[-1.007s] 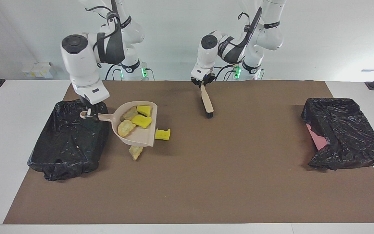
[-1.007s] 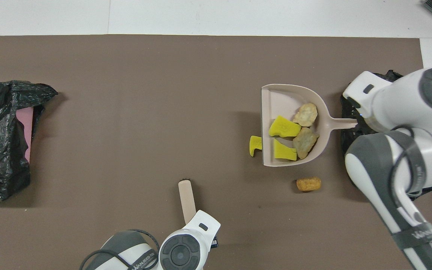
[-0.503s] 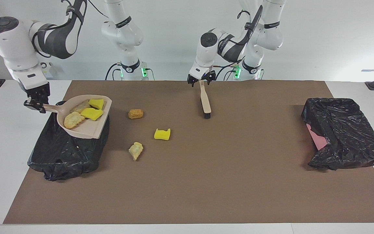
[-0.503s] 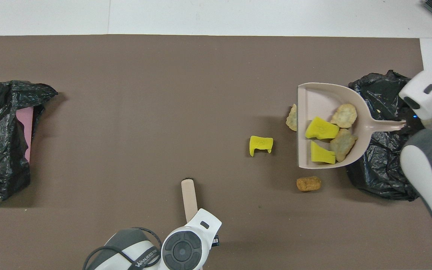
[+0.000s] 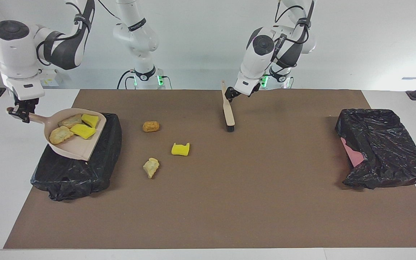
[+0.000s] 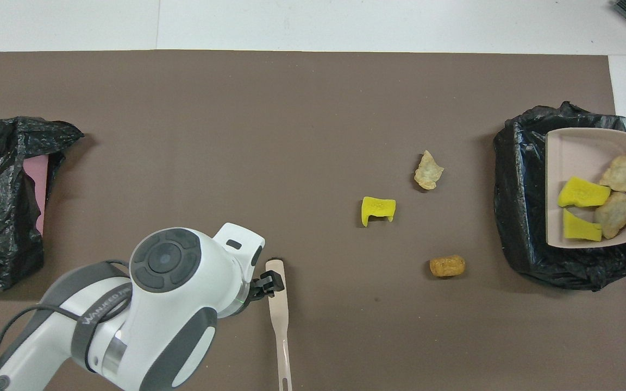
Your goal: Sweep and dump trash in bin
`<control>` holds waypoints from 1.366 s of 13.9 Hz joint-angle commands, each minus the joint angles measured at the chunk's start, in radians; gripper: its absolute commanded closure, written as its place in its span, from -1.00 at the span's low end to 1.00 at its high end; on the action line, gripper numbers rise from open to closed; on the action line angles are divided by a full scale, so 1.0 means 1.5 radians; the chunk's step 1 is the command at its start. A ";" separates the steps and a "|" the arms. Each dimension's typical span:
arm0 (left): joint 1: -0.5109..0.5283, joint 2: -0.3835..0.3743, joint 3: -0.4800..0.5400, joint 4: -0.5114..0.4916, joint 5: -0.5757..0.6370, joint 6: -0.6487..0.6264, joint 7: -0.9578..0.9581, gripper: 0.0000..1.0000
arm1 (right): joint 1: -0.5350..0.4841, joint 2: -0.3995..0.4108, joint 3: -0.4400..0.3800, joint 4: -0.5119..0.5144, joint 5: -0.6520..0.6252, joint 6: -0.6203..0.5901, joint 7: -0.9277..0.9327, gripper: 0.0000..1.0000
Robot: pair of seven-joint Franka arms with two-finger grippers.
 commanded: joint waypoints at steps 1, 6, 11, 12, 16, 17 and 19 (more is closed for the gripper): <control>0.057 0.005 -0.007 0.038 -0.003 -0.043 0.078 -1.00 | 0.032 -0.022 0.003 -0.021 -0.074 -0.041 0.070 1.00; 0.170 0.024 -0.007 0.086 0.038 -0.046 0.254 -1.00 | 0.108 -0.030 0.003 -0.044 -0.246 -0.155 0.229 1.00; 0.242 0.056 -0.007 0.150 0.098 -0.038 0.408 -1.00 | 0.121 -0.034 0.003 -0.043 -0.349 -0.209 0.238 1.00; 0.251 0.056 -0.007 0.156 0.100 -0.038 0.418 -1.00 | 0.122 -0.034 0.004 -0.039 -0.368 -0.225 0.238 1.00; 0.259 0.056 -0.007 0.162 0.104 -0.031 0.427 -1.00 | 0.139 -0.039 0.014 -0.018 -0.398 -0.257 0.233 1.00; 0.266 0.055 -0.006 0.165 0.104 -0.032 0.429 -1.00 | 0.147 -0.038 0.014 -0.002 -0.400 -0.278 0.231 1.00; 0.287 0.051 0.011 0.175 0.104 -0.039 0.468 -1.00 | 0.182 -0.037 0.015 0.021 -0.389 -0.323 0.236 1.00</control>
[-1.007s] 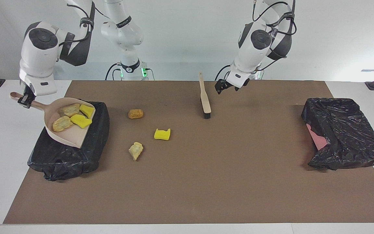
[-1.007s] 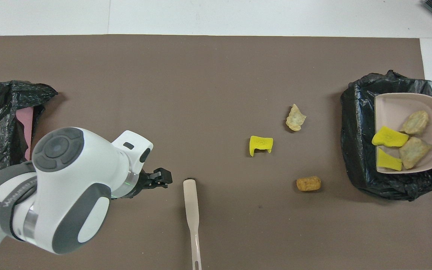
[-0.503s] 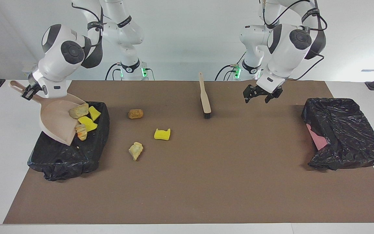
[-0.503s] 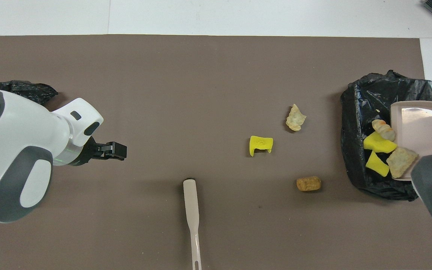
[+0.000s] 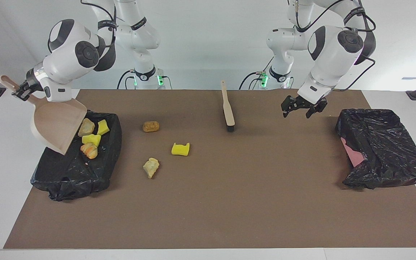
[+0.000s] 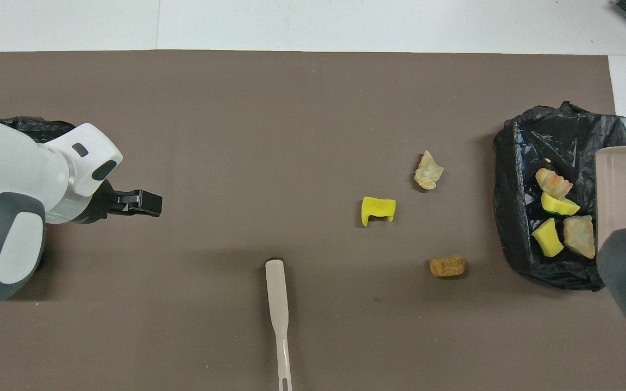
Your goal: Sweep and dump trash in bin
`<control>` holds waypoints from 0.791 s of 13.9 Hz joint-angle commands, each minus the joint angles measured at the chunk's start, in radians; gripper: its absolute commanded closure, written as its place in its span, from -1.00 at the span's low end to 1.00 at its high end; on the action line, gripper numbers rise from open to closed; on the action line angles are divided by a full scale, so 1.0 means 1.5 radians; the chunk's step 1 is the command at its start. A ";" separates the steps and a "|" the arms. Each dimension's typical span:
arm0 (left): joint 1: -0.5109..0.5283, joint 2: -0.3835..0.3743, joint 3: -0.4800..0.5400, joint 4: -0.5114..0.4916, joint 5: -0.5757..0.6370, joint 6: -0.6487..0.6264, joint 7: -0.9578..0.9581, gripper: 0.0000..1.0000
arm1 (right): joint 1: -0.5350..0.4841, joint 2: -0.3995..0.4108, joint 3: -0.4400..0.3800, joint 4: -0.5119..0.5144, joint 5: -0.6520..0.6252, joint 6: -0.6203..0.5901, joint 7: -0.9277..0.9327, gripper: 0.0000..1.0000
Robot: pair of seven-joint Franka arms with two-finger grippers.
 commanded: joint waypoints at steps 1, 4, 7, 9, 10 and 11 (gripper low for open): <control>0.022 0.003 0.027 0.035 0.010 -0.020 0.068 -1.00 | 0.045 0.000 0.004 0.029 -0.004 -0.050 0.013 1.00; 0.018 0.002 0.072 0.063 0.018 -0.024 0.116 -1.00 | 0.081 0.020 0.004 0.064 0.070 -0.062 0.029 1.00; 0.005 0.002 0.096 0.117 0.049 -0.069 0.116 -1.00 | 0.123 0.070 0.004 0.150 0.169 -0.124 0.111 1.00; -0.002 0.000 0.099 0.161 0.050 -0.119 0.115 -1.00 | 0.178 0.122 0.004 0.230 0.213 -0.173 0.178 1.00; -0.008 -0.002 0.100 0.174 0.050 -0.141 0.114 -1.00 | 0.204 0.158 0.004 0.287 0.241 -0.198 0.220 1.00; -0.003 -0.003 0.099 0.175 0.051 -0.146 0.115 -1.00 | 0.224 0.189 0.004 0.339 0.276 -0.210 0.274 1.00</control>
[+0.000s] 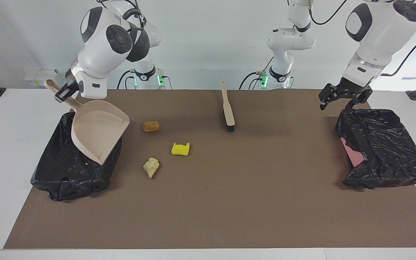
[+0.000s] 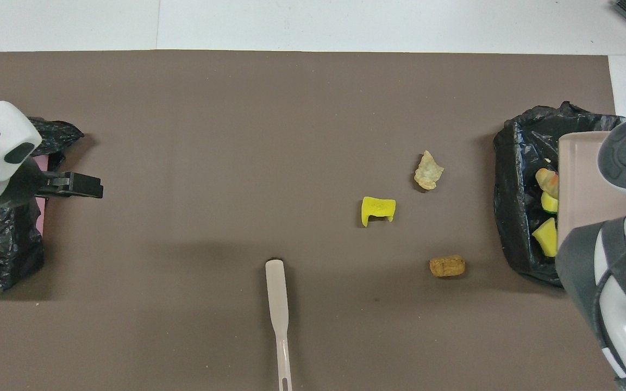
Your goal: Sweep and dump trash in bin
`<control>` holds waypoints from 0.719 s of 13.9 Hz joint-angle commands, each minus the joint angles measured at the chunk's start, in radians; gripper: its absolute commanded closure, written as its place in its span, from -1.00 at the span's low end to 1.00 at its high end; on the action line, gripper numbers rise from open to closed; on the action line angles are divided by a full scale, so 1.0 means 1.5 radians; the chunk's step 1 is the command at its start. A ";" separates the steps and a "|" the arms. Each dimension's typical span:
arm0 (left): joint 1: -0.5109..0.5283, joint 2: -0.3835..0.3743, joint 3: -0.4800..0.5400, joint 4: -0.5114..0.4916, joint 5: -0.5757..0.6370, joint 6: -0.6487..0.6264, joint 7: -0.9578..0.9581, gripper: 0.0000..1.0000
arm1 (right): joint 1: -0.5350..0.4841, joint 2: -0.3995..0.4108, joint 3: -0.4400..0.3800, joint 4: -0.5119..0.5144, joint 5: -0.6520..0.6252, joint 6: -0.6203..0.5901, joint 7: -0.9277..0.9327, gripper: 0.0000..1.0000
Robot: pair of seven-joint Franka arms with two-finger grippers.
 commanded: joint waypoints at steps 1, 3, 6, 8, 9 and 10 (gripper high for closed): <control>-0.011 0.001 0.008 0.020 0.017 -0.036 0.000 -1.00 | 0.043 0.103 -0.001 0.166 0.101 -0.051 0.138 1.00; -0.011 -0.004 0.008 0.012 0.016 -0.035 0.002 -1.00 | 0.074 0.145 -0.001 0.211 0.164 -0.050 0.282 1.00; -0.013 -0.009 0.007 0.006 0.016 -0.035 0.005 -1.00 | 0.114 0.219 -0.001 0.302 0.259 -0.044 0.480 1.00; -0.015 -0.005 0.007 0.005 0.016 -0.024 0.006 -1.00 | 0.120 0.254 0.001 0.330 0.331 -0.015 0.620 1.00; -0.019 -0.002 0.008 0.005 0.017 -0.024 0.022 -1.00 | 0.135 0.273 0.000 0.334 0.347 -0.001 0.671 1.00; -0.019 -0.002 0.008 0.004 0.019 -0.025 0.037 -1.00 | 0.162 0.294 -0.002 0.344 0.349 0.015 0.726 1.00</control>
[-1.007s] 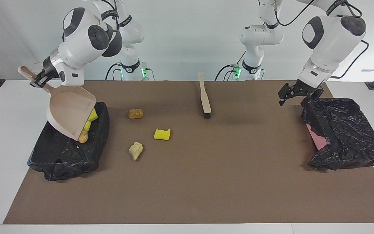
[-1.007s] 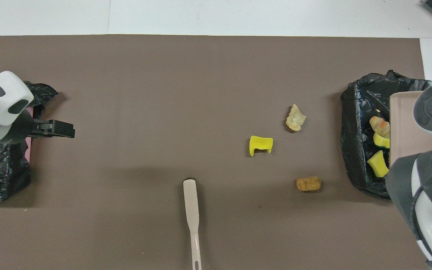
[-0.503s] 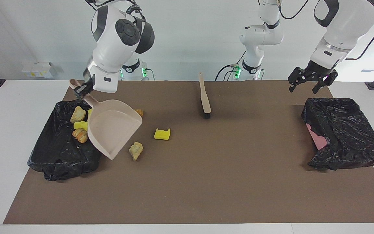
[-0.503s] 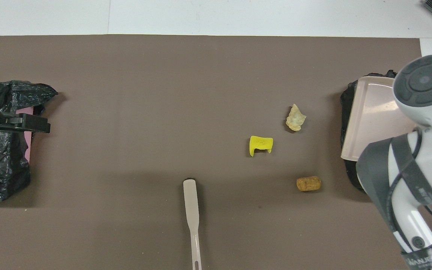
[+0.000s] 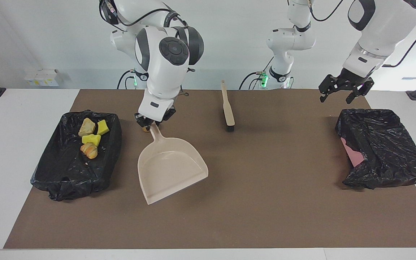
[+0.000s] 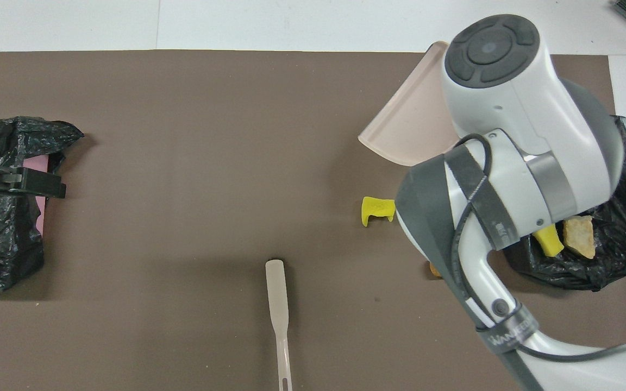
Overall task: Sweep and dump trash in bin
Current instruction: 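Return the dustpan to the table center with the right gripper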
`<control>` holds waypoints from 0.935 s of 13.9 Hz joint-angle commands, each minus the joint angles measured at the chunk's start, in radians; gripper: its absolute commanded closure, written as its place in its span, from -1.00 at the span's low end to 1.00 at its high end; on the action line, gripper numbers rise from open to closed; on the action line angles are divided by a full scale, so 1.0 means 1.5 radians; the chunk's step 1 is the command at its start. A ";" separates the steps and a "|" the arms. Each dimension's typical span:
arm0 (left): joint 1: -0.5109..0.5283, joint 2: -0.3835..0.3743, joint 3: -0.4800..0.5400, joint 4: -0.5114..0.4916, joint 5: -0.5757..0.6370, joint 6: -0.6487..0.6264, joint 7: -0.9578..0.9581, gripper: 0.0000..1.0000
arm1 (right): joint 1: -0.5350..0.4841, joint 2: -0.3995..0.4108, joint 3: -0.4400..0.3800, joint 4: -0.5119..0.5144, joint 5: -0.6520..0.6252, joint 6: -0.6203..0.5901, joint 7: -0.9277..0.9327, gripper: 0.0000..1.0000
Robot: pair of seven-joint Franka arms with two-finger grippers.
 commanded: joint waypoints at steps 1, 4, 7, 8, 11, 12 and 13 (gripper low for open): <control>-0.013 -0.001 0.007 -0.005 0.030 -0.002 0.033 -1.00 | 0.043 0.077 -0.003 0.075 0.033 0.025 0.147 1.00; -0.014 0.000 0.007 -0.004 0.039 0.002 0.049 -1.00 | 0.068 0.134 -0.003 0.109 0.104 0.095 0.251 1.00; -0.014 0.001 0.007 0.000 0.038 -0.004 0.048 -1.00 | 0.107 0.188 -0.002 0.114 0.141 0.166 0.351 1.00; -0.014 0.003 0.007 0.003 0.038 -0.005 0.048 -1.00 | 0.118 0.201 -0.003 0.114 0.165 0.194 0.380 1.00; -0.011 0.006 0.007 0.011 0.040 -0.015 0.049 -1.00 | 0.135 0.231 -0.001 0.114 0.170 0.231 0.415 1.00; -0.010 0.020 0.007 0.026 0.040 -0.026 0.049 -1.00 | 0.142 0.237 0.010 0.114 0.171 0.247 0.421 1.00; -0.010 0.034 0.007 0.048 0.040 -0.042 0.049 -1.00 | 0.142 0.240 0.021 0.114 0.171 0.254 0.434 1.00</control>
